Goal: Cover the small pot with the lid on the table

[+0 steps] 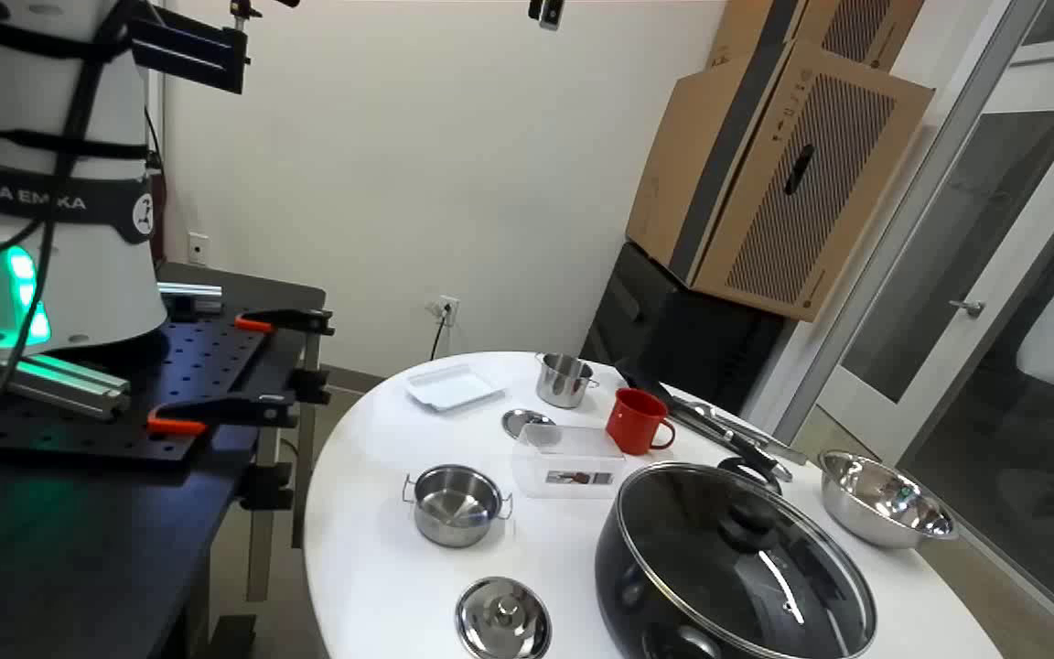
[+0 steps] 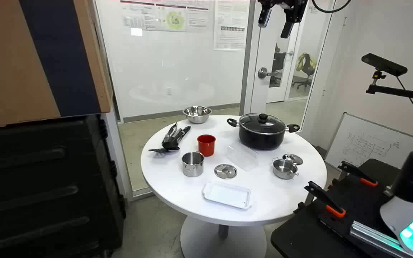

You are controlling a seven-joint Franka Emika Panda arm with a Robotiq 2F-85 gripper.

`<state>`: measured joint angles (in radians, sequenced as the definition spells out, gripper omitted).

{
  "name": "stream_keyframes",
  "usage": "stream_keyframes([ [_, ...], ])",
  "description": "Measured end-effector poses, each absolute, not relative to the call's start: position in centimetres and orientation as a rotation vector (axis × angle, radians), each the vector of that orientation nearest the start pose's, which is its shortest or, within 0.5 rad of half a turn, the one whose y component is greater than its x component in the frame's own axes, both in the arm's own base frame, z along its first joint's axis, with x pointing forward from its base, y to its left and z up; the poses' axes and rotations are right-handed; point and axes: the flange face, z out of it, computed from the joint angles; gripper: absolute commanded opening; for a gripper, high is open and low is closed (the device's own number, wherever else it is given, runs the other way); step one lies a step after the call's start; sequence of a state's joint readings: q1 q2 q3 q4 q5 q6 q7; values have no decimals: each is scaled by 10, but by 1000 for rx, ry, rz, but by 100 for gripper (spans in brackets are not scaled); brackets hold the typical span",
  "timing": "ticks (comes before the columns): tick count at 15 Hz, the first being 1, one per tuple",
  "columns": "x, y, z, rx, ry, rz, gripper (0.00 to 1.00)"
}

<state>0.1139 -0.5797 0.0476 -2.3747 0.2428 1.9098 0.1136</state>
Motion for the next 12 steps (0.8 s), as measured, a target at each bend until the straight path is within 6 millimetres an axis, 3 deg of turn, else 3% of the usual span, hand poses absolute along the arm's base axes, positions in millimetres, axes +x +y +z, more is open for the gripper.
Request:
stream_keyframes([
  [3, 382, 79, 543, -2917, 53, -128, 100],
  [4, 384, 68, 542, -2913, 99, -131, 100],
  [6, 391, 27, 537, -2894, 251, -172, 100],
  [8, 396, -26, 522, -2867, 431, -225, 100],
  [12, 393, -119, 460, -2827, 772, -274, 100],
])
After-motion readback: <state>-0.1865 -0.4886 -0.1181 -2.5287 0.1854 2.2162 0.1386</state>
